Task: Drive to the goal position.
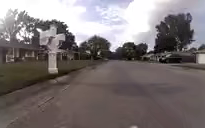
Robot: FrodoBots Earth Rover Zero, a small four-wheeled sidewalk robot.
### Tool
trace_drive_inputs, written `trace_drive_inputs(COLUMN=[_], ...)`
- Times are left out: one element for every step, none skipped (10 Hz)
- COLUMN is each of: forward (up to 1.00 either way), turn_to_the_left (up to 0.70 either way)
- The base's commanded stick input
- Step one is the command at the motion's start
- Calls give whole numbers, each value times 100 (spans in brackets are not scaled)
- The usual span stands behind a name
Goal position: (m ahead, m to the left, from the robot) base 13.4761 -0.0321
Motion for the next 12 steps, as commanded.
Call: trace_drive_inputs(forward=[100, 100, 100, 100, 100, 100, 100, 100, 100, 100, 100, 100], turn_to_the_left=[0, -1, -4, -15, -30, -34, -38, -24, -14, -12, -9, -7])
